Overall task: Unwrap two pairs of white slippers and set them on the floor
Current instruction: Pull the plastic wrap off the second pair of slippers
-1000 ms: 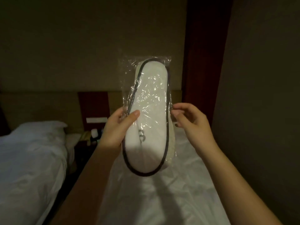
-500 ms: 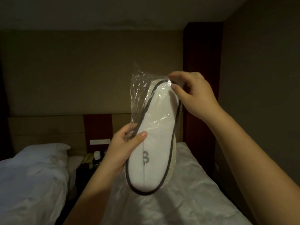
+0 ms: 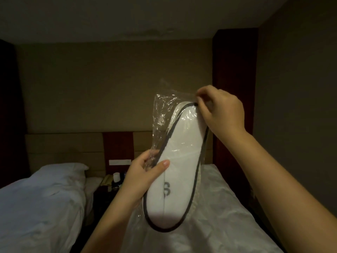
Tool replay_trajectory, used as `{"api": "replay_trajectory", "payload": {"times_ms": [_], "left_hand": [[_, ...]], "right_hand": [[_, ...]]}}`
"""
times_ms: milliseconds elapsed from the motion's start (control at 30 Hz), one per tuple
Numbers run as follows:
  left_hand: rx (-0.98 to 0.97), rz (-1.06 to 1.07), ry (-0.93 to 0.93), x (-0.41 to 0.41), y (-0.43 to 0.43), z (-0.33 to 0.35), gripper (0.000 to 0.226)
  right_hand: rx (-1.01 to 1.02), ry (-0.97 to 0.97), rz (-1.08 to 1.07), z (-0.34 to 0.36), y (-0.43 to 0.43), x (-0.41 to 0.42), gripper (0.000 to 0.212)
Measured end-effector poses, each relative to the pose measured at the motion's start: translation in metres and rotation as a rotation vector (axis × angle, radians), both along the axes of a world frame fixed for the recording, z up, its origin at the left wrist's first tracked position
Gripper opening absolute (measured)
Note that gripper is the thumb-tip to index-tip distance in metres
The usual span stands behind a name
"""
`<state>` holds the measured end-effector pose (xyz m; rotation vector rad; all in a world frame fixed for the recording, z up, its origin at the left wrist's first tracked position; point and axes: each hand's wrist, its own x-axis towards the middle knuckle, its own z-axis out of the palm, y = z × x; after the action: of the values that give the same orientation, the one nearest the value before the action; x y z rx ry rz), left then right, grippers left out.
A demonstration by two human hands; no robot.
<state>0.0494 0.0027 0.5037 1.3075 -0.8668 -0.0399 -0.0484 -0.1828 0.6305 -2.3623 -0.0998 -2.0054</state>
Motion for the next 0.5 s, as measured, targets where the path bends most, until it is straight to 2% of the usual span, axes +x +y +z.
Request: {"api": "replay_trajectory", "payload": {"times_ms": [133, 200, 267, 300, 433, 500], "left_hand": [[0.039, 0.001, -0.023, 0.001, 0.009, -0.005, 0.047], [0.052, -0.005, -0.034, 0.000, 0.011, -0.007, 0.043], [0.053, -0.003, -0.046, -0.001, 0.012, -0.010, 0.046], [0.059, 0.007, -0.056, -0.002, 0.013, -0.010, 0.048], [0.055, 0.006, -0.055, 0.002, 0.018, -0.016, 0.052], [0.029, 0.016, -0.031, 0.005, 0.019, -0.020, 0.054]], "right_hand": [[0.150, -0.037, 0.052, 0.016, -0.011, -0.010, 0.017], [0.066, 0.022, -0.022, 0.020, -0.012, -0.013, 0.019], [-0.093, 0.160, -0.112, 0.019, -0.012, -0.013, 0.021], [-0.097, 0.255, -0.105, 0.020, -0.012, -0.013, 0.023], [0.192, 0.733, 0.235, 0.029, -0.019, -0.023, 0.017], [0.226, 0.870, 0.373, 0.031, -0.024, -0.031, 0.025]]}}
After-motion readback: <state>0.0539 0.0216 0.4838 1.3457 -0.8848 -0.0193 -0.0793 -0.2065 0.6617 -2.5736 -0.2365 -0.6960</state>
